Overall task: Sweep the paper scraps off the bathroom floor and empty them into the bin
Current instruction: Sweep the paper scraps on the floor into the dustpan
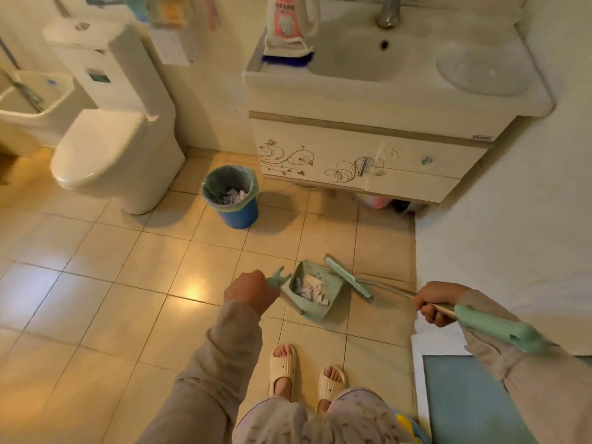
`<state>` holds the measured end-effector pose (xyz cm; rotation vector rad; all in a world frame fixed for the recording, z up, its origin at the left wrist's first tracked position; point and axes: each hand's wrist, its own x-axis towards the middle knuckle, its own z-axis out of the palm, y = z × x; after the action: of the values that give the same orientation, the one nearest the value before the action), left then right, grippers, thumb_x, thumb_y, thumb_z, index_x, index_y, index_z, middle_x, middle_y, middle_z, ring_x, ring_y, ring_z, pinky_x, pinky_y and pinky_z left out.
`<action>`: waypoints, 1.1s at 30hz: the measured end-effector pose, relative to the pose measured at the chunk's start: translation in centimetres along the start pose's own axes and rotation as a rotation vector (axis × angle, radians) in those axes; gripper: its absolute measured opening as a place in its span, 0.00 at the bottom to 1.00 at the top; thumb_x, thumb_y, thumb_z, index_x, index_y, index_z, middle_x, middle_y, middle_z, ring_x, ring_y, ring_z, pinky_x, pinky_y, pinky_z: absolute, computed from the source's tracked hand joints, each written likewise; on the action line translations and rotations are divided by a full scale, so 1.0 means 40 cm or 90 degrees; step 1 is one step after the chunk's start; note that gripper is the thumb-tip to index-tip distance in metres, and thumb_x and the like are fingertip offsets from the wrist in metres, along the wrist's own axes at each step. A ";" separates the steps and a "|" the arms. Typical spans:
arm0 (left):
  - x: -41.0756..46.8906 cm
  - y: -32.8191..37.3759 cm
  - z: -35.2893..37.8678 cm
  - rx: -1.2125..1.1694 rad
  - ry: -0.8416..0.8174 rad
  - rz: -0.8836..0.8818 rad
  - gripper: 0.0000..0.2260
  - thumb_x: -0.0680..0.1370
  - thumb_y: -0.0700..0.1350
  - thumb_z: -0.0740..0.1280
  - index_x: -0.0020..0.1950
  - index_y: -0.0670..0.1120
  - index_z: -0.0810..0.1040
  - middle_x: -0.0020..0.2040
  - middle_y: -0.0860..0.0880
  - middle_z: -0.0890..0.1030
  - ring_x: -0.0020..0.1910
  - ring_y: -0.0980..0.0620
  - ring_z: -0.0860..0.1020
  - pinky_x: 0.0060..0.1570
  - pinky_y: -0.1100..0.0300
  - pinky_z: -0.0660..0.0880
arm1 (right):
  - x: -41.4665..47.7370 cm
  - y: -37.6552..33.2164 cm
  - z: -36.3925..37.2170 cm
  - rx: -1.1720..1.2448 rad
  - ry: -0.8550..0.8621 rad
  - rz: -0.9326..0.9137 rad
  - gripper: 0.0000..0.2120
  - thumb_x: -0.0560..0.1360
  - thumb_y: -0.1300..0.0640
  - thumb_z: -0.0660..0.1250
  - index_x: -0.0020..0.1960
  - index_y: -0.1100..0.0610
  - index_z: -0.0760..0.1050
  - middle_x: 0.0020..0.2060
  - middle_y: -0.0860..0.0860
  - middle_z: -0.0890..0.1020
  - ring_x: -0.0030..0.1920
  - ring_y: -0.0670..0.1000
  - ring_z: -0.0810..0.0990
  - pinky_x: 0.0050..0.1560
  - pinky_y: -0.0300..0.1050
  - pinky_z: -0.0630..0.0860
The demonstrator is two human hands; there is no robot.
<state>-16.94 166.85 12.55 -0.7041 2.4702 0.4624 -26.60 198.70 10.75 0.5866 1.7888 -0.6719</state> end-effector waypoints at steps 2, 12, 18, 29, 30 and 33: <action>-0.040 -0.047 0.025 -0.015 0.036 -0.045 0.16 0.76 0.57 0.61 0.49 0.45 0.79 0.41 0.49 0.81 0.38 0.49 0.81 0.43 0.59 0.78 | 0.008 -0.015 0.011 0.015 0.002 -0.006 0.14 0.75 0.67 0.54 0.32 0.58 0.62 0.12 0.51 0.67 0.11 0.46 0.64 0.16 0.28 0.60; -0.194 -0.232 0.156 -0.107 0.156 -0.180 0.16 0.76 0.59 0.61 0.49 0.49 0.79 0.39 0.51 0.79 0.37 0.52 0.75 0.36 0.61 0.71 | 0.003 -0.138 0.164 0.048 -0.056 -0.072 0.13 0.77 0.68 0.52 0.35 0.60 0.63 0.11 0.50 0.66 0.10 0.45 0.63 0.14 0.28 0.62; -0.206 -0.327 0.125 -0.157 0.213 -0.235 0.15 0.76 0.57 0.62 0.47 0.47 0.79 0.37 0.52 0.76 0.35 0.51 0.74 0.34 0.62 0.69 | -0.047 -0.221 0.314 0.002 -0.060 -0.104 0.11 0.77 0.69 0.52 0.37 0.62 0.65 0.12 0.50 0.66 0.10 0.44 0.63 0.15 0.28 0.62; -0.172 -0.576 0.077 -0.219 0.185 -0.281 0.13 0.76 0.54 0.63 0.50 0.46 0.78 0.47 0.46 0.82 0.46 0.46 0.80 0.43 0.59 0.74 | -0.023 -0.353 0.605 0.019 -0.084 -0.088 0.12 0.78 0.68 0.52 0.36 0.61 0.63 0.11 0.52 0.66 0.09 0.46 0.64 0.15 0.27 0.65; -0.165 -0.588 0.075 -0.225 0.187 -0.290 0.13 0.76 0.54 0.63 0.50 0.45 0.79 0.46 0.45 0.82 0.46 0.45 0.80 0.43 0.59 0.74 | -0.021 -0.360 0.621 0.046 -0.109 -0.070 0.12 0.79 0.66 0.52 0.36 0.61 0.63 0.11 0.53 0.67 0.09 0.46 0.64 0.15 0.28 0.66; -0.146 -0.606 0.059 -0.275 0.205 -0.322 0.14 0.76 0.54 0.64 0.49 0.43 0.79 0.46 0.43 0.82 0.46 0.42 0.80 0.43 0.58 0.74 | -0.027 -0.372 0.667 0.117 -0.156 -0.041 0.12 0.79 0.64 0.53 0.37 0.60 0.62 0.13 0.53 0.68 0.10 0.47 0.65 0.15 0.30 0.65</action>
<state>1.94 150.61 9.73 -1.6398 2.3584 0.7324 -18.36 169.44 7.34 0.5456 1.5328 -0.9190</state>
